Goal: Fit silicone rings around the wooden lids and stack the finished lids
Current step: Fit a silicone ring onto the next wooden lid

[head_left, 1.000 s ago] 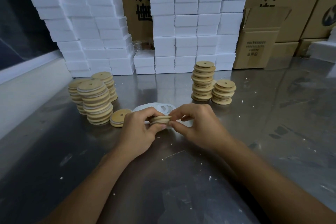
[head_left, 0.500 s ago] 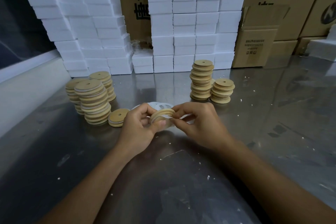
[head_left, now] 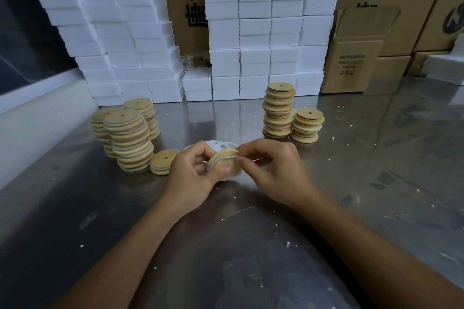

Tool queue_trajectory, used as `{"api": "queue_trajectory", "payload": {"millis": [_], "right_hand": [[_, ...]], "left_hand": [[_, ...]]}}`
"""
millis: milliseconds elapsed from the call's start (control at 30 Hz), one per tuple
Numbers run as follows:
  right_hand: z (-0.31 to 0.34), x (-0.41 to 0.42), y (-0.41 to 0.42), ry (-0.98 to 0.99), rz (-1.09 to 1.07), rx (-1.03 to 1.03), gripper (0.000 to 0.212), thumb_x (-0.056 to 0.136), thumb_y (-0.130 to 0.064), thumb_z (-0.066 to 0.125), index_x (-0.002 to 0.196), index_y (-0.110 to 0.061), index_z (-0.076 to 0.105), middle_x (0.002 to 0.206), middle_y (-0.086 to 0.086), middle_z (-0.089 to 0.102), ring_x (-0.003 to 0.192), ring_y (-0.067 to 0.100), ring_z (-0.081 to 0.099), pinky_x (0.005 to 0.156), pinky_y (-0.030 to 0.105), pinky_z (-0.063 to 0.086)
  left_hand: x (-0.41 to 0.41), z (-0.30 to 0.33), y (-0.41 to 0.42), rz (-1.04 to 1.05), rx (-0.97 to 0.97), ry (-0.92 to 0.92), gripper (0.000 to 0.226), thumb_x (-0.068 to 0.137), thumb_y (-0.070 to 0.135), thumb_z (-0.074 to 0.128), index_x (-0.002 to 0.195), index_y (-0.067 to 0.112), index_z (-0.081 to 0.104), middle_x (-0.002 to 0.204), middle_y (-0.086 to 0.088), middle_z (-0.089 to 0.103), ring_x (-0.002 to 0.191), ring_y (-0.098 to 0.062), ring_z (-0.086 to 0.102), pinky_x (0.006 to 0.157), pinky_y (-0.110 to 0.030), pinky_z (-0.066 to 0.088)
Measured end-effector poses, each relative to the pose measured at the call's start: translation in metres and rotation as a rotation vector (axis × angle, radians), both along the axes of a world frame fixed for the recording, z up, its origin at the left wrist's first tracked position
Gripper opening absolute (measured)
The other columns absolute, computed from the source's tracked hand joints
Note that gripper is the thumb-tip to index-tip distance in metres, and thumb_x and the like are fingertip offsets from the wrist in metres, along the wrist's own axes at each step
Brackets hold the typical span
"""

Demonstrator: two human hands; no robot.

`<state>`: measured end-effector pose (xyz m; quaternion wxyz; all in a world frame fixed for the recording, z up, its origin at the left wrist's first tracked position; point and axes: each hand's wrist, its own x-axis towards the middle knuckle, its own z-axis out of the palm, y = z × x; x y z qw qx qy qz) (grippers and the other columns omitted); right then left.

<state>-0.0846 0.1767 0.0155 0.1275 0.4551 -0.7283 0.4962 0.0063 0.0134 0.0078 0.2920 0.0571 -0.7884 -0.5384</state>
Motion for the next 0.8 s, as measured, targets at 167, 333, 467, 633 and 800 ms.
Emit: {"api": "queue_trajectory", "payload": {"millis": [167,333,467,633,800], "right_hand": [[0.0017,-0.0009,-0.0006,-0.069,0.063,0.051,0.005,0.085,-0.009,0.075,0.090,-0.006,0.076,0.088,-0.001,0.074,0.080,0.009,0.070,0.076,0.025,0.059],[0.0008,-0.0025,-0.0003,-0.087,0.043,0.096,0.005,0.086,-0.009,0.073,0.090,-0.007,0.075,0.085,-0.003,0.074,0.078,0.006,0.070,0.075,0.030,0.060],[0.0016,-0.0017,-0.0017,-0.032,0.021,0.144,0.008,0.087,-0.011,0.071,0.093,-0.008,0.074,0.088,-0.003,0.074,0.079,0.005,0.069,0.074,0.030,0.059],[0.0036,-0.0012,-0.0006,0.004,0.050,0.154,0.009,0.088,-0.009,0.071,0.096,-0.008,0.075,0.092,-0.001,0.073,0.083,0.006,0.068,0.078,0.024,0.058],[0.0011,-0.0020,0.0010,-0.054,0.054,0.128,0.008,0.086,-0.013,0.074,0.093,-0.010,0.075,0.092,-0.003,0.074,0.085,0.004,0.070,0.076,0.025,0.059]], "left_hand": [[0.0016,0.0008,-0.0094,0.029,-0.126,-0.007,0.027,0.068,-0.002,0.083,0.075,0.014,0.063,0.076,0.007,0.074,0.071,-0.005,0.070,0.067,-0.015,0.054],[0.0022,0.0008,-0.0110,0.016,-0.139,-0.023,0.028,0.067,-0.002,0.084,0.075,0.017,0.065,0.075,0.004,0.074,0.074,-0.008,0.071,0.069,-0.016,0.054],[0.0035,0.0023,-0.0115,0.003,-0.109,-0.045,0.026,0.068,-0.002,0.083,0.078,0.013,0.065,0.079,0.007,0.075,0.075,-0.007,0.072,0.067,-0.013,0.053],[0.0047,0.0025,-0.0089,0.016,-0.049,-0.060,0.024,0.069,-0.004,0.082,0.079,0.009,0.064,0.074,0.007,0.074,0.074,-0.006,0.071,0.067,-0.014,0.054],[0.0047,0.0016,-0.0079,-0.016,0.043,-0.063,0.022,0.071,-0.007,0.079,0.081,0.002,0.062,0.076,0.002,0.074,0.075,-0.010,0.072,0.067,-0.016,0.054]]}}
